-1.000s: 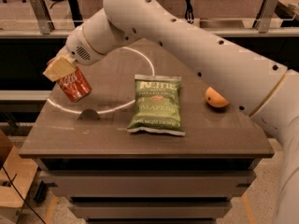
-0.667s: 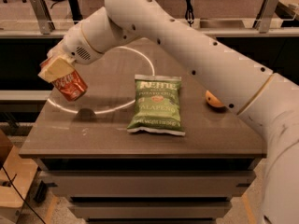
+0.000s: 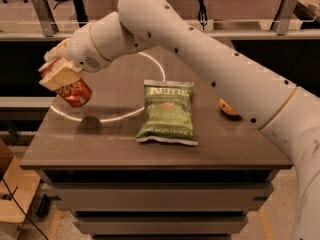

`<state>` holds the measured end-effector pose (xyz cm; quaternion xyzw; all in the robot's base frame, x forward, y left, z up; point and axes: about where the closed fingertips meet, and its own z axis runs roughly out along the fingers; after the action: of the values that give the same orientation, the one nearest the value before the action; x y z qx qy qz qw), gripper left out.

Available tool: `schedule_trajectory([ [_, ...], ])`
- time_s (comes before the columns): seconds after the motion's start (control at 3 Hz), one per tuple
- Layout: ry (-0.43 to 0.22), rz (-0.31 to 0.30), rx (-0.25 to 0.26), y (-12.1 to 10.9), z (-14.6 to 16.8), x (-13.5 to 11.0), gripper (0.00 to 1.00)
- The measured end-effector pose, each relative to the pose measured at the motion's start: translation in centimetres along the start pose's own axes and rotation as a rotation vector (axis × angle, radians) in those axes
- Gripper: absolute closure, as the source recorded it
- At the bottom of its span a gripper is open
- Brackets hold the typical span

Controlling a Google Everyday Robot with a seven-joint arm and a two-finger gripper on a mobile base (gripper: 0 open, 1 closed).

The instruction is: Place coke can upright

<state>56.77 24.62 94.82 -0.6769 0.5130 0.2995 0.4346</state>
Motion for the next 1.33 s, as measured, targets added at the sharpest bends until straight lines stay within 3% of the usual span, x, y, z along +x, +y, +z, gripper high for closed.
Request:
schedule_trajectory([
  [0.33,-0.025,-0.014,0.038,0.6,-0.1,0.6,1.00],
  [1.33,-0.203,-0.031,0.178,0.8,-2.1,1.3,1.00],
])
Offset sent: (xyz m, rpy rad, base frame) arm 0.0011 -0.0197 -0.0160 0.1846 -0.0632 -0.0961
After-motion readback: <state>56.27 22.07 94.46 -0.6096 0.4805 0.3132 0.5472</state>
